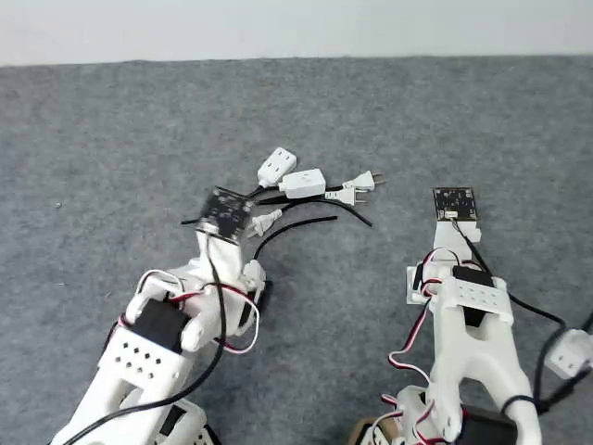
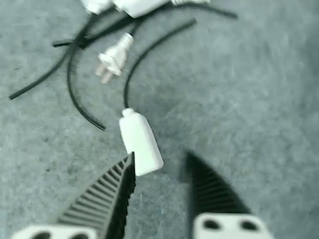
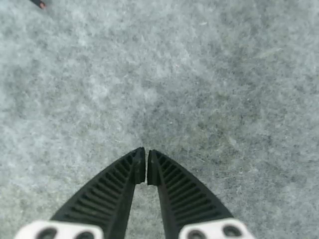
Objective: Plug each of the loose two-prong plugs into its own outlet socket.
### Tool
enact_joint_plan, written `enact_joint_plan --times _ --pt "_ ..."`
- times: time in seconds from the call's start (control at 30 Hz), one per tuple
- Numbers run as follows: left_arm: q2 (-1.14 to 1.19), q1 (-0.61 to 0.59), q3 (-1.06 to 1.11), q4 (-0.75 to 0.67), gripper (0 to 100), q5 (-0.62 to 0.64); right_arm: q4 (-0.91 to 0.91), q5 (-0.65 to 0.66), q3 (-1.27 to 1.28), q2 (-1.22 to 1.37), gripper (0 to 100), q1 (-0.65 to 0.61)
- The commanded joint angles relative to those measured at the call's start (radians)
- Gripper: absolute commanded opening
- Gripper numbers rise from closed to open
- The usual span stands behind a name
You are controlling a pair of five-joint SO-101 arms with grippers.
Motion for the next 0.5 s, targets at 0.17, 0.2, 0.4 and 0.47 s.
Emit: enact_joint_plan --times 0.17,0.2,0.4,0.47 --pt "0.241 0.081 -0.012 -0.186 1 -0.040 0.004 0.011 -0.057 0.002 0.9 -0.008" --pt "0.264 0.089 -0.010 -0.212 1 -0.040 0.004 0.011 -0.057 0.002 0.9 -0.008" --pt "0.391 0.041 -0.007 -0.299 1 -0.038 0.004 0.011 -0.057 0.002 0.9 -0.008" --pt "0.422 0.012 -0.002 -0.316 1 -0.044 0.002 0.011 -0.057 0.002 0.9 -0.008"
